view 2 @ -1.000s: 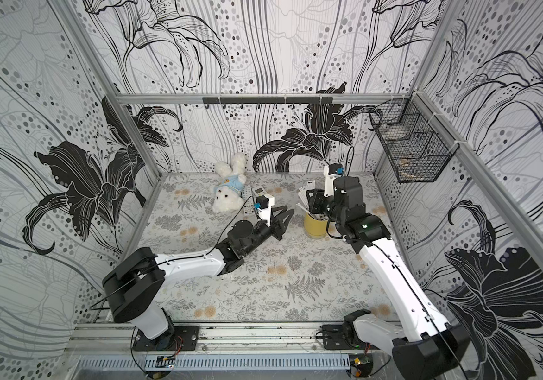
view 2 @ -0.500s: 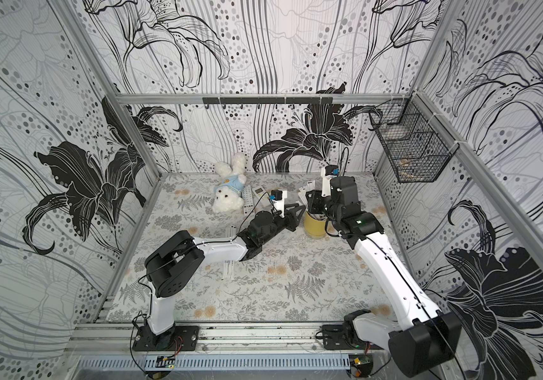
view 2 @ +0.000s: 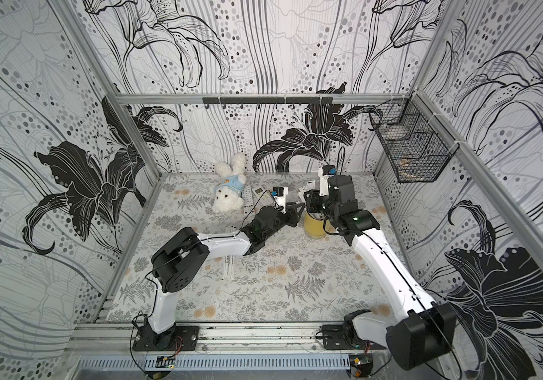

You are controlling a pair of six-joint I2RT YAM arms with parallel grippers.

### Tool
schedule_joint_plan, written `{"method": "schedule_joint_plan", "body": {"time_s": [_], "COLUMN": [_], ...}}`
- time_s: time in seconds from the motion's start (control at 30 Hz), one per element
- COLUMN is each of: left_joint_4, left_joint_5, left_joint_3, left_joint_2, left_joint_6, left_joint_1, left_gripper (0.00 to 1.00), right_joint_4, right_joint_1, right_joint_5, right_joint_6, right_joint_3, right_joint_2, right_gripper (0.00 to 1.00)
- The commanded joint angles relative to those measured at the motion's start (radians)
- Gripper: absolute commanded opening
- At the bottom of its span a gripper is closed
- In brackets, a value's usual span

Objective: Take the straws out of the storage container
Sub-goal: Pick up the straw from the container.

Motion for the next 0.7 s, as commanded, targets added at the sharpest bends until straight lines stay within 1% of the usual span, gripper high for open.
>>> {"method": "schedule_joint_plan", "body": {"time_s": [0.0, 0.13, 0.27, 0.4, 0.67], "left_joint_4": [0.022, 0.035, 0.046, 0.027, -0.038], "left_joint_5": [0.013, 0.032, 0.037, 0.028, 0.026], "left_joint_3": [0.020, 0.019, -0.001, -0.028, -0.058], "left_joint_2": [0.012, 0.009, -0.017, -0.066, -0.187], "left_joint_6": [-0.024, -0.027, -0.030, -0.022, 0.005], "left_joint_1": [0.006, 0.007, 0.008, 0.008, 0.006], "left_gripper": [0.35, 0.21, 0.11, 0.09, 0.08], "right_joint_4": [0.025, 0.027, 0.030, 0.034, 0.032], "right_joint_1": [-0.007, -0.007, -0.007, -0.006, -0.007], "right_joint_5": [-0.020, -0.023, -0.029, -0.028, -0.034], "right_joint_6": [-0.017, -0.015, -0.009, -0.001, 0.009], "right_joint_3": [0.020, 0.016, 0.012, 0.011, 0.022], "right_joint_2": [0.003, 0.004, 0.007, 0.000, -0.012], "right_gripper": [0.33, 0.33, 0.33, 0.33, 0.33]}}
